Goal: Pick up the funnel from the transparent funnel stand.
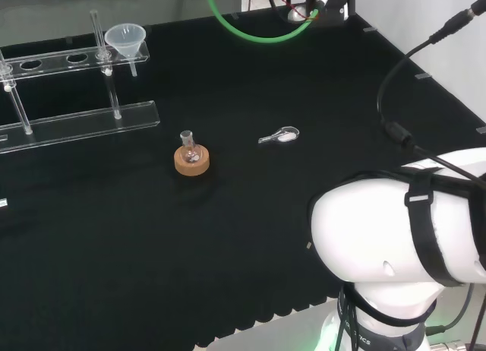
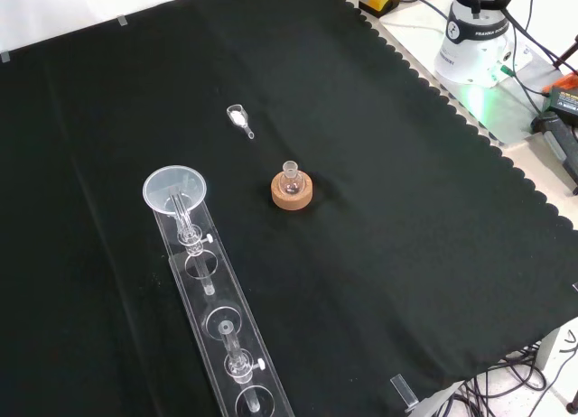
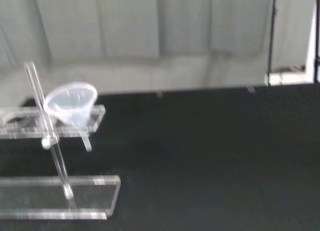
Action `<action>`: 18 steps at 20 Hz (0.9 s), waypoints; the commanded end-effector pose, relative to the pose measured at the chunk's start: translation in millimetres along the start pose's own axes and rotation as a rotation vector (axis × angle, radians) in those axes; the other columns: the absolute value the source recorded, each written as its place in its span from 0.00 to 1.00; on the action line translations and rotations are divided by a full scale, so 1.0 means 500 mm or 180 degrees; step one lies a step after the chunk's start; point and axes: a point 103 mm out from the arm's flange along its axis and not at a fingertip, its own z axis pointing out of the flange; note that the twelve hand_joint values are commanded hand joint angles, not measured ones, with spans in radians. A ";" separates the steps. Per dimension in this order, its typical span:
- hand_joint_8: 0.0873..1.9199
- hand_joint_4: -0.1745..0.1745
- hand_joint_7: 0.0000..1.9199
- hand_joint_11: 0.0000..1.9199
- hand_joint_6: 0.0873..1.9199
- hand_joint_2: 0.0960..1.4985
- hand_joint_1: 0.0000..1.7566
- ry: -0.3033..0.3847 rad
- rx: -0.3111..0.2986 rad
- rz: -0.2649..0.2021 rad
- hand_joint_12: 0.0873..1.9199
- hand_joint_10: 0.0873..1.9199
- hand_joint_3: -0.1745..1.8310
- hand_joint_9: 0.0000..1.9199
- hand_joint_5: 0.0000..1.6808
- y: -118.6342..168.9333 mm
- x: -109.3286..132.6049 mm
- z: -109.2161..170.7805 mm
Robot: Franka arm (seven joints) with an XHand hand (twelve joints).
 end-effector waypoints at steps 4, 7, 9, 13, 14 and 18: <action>0.00 0.66 0.00 0.00 0.00 0.55 0.02 0.0328 0.0040 0.0095 0.57 0.00 0.12 0.00 0.00 0.171 -0.020 0.120; 0.00 0.67 0.00 0.00 0.00 0.55 0.03 0.0381 0.0080 0.0168 0.51 0.00 0.12 0.00 0.00 0.220 -0.002 0.155; 0.00 0.67 0.00 0.00 0.00 0.55 0.03 0.0427 0.0084 0.0237 0.49 0.00 0.12 0.00 0.00 0.252 0.010 0.175; 0.00 0.67 0.00 0.00 0.00 0.54 0.03 0.0518 0.0046 0.0218 0.46 0.00 0.11 0.00 0.00 0.295 0.077 0.235; 0.00 0.67 0.00 0.00 0.00 0.54 0.04 0.0530 0.0056 0.0193 0.46 0.00 0.11 0.00 0.00 0.302 0.089 0.245; 0.00 0.67 0.00 0.00 0.00 0.54 0.05 0.0373 0.0082 0.0275 0.45 0.00 0.11 0.00 0.00 0.319 0.149 0.290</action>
